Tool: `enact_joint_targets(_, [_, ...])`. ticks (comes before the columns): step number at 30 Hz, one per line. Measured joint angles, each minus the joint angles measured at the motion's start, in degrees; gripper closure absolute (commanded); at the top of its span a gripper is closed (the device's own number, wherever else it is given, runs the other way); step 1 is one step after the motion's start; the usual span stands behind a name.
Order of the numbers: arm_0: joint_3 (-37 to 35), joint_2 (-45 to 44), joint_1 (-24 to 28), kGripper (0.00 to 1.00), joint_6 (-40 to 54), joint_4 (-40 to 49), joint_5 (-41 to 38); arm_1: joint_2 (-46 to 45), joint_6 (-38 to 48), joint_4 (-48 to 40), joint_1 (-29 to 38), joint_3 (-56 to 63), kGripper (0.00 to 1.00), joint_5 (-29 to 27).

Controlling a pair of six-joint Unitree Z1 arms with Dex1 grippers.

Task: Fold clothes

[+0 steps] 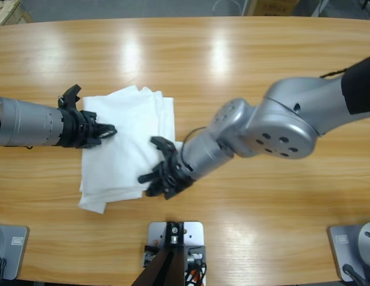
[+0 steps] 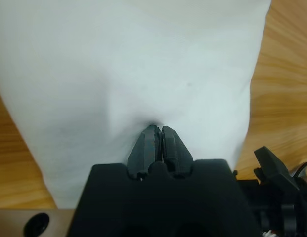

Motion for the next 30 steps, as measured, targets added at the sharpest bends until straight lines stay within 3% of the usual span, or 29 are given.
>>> enact_joint_targets(4, [0.5,0.0,1.1,0.961,7.6,0.0,0.0,-0.8,0.2,0.0,-0.1,1.8,1.0,-1.4])
enact_joint_targets(5, [0.6,-0.3,1.5,0.776,9.4,0.0,0.0,-1.3,0.2,0.0,-0.2,2.1,1.0,-1.8])
enact_joint_targets(6, [0.7,-1.0,1.8,0.604,10.9,0.0,0.0,-1.9,0.2,0.0,-0.2,2.3,0.927,-2.1])
enact_joint_targets(7, [0.8,-2.3,2.0,0.396,12.2,0.0,0.0,-2.8,0.2,0.0,-0.2,2.5,0.404,-2.7])
enact_joint_targets(8, [0.8,-4.5,2.2,0.283,13.3,0.4,0.0,-3.9,0.2,0.0,-0.2,2.6,0.057,-3.6])
enact_joint_targets(9, [0.6,-6.9,2.3,0.205,14.4,1.6,0.0,-5.6,0.1,0.4,-0.2,2.6,0.0,-4.5])
enact_joint_targets(10, [0.1,-9.5,2.3,0.066,15.4,3.6,0.0,-7.9,-0.1,1.6,-0.2,2.7,0.0,-5.9])
enact_joint_targets(11, [-0.7,-11.9,2.2,0.027,16.6,6.3,0.0,-10.6,-0.5,3.9,-0.3,2.6,0.0,-7.8])
enact_joint_targets(15, [-4.2,-17.9,0.1,0.023,20.9,20.0,0.8,-22.2,-3.5,21.6,-0.4,-1.4,0.0,-18.4])
enact_joint_targets(19, [-8.6,-18.6,-2.1,0.009,23.2,32.5,4.3,-27.8,-5.2,42.6,-0.4,-7.1,0.0,-30.8])
enact_joint_targets(24, [-19.7,-13.8,-5.2,0.0,27.1,44.7,8.3,-29.5,-6.4,58.2,-0.8,-8.4,0.0,-37.1])
enact_joint_targets(26, [-23.8,-10.0,-7.3,0.0,37.0,45.9,8.9,-30.7,-6.6,62.1,-1.3,-8.4,0.0,-38.0])
enact_joint_targets(28, [-27.3,-5.9,-10.0,0.0,55.8,46.4,9.5,-32.9,-7.4,63.9,-1.5,-8.4,0.0,-38.5])
enact_joint_targets(30, [-29.3,-3.2,-11.2,0.0,67.6,46.5,10.0,-35.1,-8.3,64.6,-1.8,-8.0,0.0,-38.7])
